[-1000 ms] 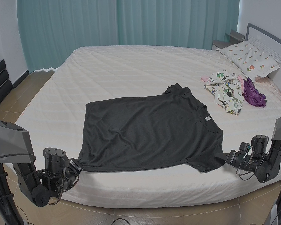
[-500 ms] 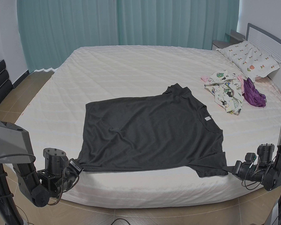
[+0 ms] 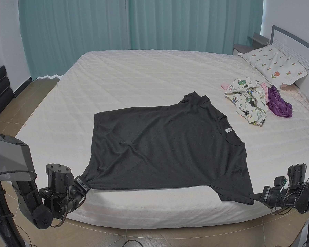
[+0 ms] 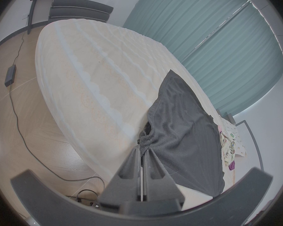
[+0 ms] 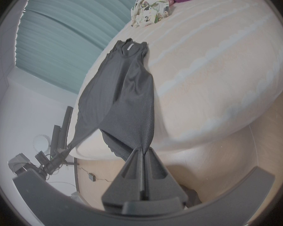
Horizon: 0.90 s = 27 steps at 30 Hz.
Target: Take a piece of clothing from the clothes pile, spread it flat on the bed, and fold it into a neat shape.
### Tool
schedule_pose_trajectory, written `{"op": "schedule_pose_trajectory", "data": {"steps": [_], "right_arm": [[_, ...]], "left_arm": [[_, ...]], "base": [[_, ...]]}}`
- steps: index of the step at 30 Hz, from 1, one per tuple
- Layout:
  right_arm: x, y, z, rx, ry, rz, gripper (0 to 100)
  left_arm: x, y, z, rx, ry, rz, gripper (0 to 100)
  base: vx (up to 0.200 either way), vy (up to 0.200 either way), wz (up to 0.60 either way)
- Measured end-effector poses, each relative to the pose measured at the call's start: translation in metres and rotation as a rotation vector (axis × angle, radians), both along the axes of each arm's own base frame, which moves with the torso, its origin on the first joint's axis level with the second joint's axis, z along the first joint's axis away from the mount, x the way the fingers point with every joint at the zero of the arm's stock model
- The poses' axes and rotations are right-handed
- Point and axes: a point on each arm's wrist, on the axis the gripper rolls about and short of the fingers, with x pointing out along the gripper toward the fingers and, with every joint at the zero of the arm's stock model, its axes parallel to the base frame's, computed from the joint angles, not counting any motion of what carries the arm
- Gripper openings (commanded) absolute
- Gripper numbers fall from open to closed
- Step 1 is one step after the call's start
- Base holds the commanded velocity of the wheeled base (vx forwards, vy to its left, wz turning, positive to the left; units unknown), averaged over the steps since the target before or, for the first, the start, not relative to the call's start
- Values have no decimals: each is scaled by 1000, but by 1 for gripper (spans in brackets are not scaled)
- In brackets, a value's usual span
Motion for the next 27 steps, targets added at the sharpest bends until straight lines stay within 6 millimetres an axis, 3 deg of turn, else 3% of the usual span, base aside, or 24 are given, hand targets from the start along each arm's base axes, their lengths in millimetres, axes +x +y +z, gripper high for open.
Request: {"op": "schedule_pose_trajectory", "data": {"steps": [8, 27], "right_arm": [[-14, 3, -2, -73, 78, 74, 0], [-24, 9, 7, -111, 102, 95, 0]], "left_arm": [[-1, 0, 0, 6, 0, 0, 0], [-12, 5, -4, 119, 38, -71, 0]], "base": [[0, 0, 0], [0, 0, 0]]}}
